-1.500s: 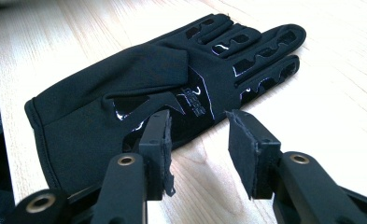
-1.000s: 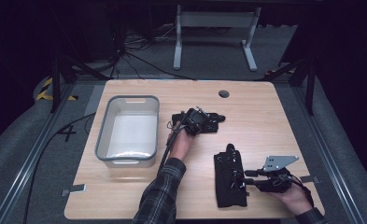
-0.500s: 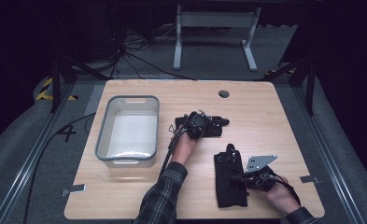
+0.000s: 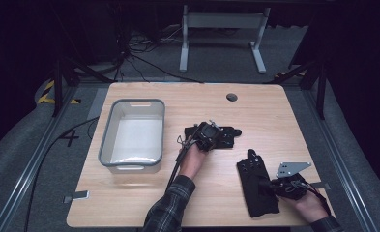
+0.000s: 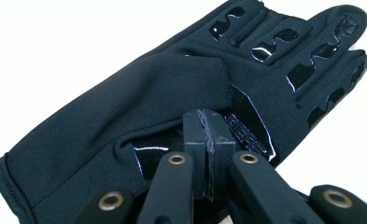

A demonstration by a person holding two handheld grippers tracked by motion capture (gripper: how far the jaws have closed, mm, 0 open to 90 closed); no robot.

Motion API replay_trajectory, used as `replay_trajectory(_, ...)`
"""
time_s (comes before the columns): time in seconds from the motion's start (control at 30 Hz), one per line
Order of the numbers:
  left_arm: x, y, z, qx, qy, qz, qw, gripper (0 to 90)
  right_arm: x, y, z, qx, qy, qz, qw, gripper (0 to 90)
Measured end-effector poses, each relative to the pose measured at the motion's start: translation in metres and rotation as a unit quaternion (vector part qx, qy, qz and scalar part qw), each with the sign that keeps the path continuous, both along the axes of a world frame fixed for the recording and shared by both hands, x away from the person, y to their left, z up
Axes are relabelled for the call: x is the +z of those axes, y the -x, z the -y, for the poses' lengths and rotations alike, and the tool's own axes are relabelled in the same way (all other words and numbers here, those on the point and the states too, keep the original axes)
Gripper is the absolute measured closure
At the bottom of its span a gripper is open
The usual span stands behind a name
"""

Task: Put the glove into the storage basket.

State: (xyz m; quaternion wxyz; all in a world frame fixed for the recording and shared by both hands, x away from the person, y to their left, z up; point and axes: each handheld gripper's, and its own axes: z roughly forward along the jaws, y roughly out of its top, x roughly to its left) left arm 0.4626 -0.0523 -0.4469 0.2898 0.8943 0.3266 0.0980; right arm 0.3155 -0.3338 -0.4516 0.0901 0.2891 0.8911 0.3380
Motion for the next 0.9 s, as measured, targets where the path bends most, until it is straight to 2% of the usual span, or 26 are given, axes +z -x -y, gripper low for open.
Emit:
replay_trajectory(0.2, -0.001, 0.015, 0.002, -0.003, 0.012, -0.005, 0.9999, 89.9, 0.001, -0.002, 0.015, -0.025, 0.004, 0.002, 0.9997, 90.0)
replay_trajectory(0.27, -0.002, 0.025, 0.003, -0.008, 0.015, 0.003, 0.9999, 89.9, 0.001, -0.003, 0.018, -0.031, 0.004, 0.002, 0.9995, 90.0)
replay_trajectory(0.37, -0.003, 0.032, 0.003, -0.012, 0.017, 0.002, 0.9998, 89.9, 0.001, -0.005, 0.021, -0.035, 0.002, 0.001, 0.9994, 90.0)
replay_trajectory(0.47, -0.001, 0.042, 0.005, -0.026, 0.011, 0.008, 0.9996, 89.6, 0.001, -0.006, 0.023, -0.037, 0.000, 0.000, 0.9993, 90.0)
replay_trajectory(0.57, 0.006, 0.042, -0.001, -0.027, 0.012, 0.018, 0.9994, 89.5, 0.001, -0.006, 0.023, -0.037, 0.001, 0.001, 0.9993, 89.9)
replay_trajectory(0.63, 0.012, 0.039, -0.009, -0.016, 0.009, 0.020, 0.9996, 89.5, 0.001, -0.006, 0.023, -0.037, 0.001, 0.001, 0.9993, 90.0)
replay_trajectory(0.67, 0.012, 0.039, -0.009, -0.016, 0.009, 0.020, 0.9996, 89.5, 0.001, -0.006, 0.023, -0.037, 0.001, 0.001, 0.9993, 90.0)
replay_trajectory(0.77, 0.013, 0.035, -0.024, 0.005, 0.008, 0.018, 0.9998, 89.5, 0.001, -0.006, 0.023, -0.036, -0.001, 0.000, 0.9993, 90.0)
replay_trajectory(0.9, 0.010, 0.037, -0.038, 0.018, 0.002, 0.017, 0.9997, 89.5, 0.001, -0.006, 0.023, -0.036, 0.000, 0.000, 0.9994, 90.0)
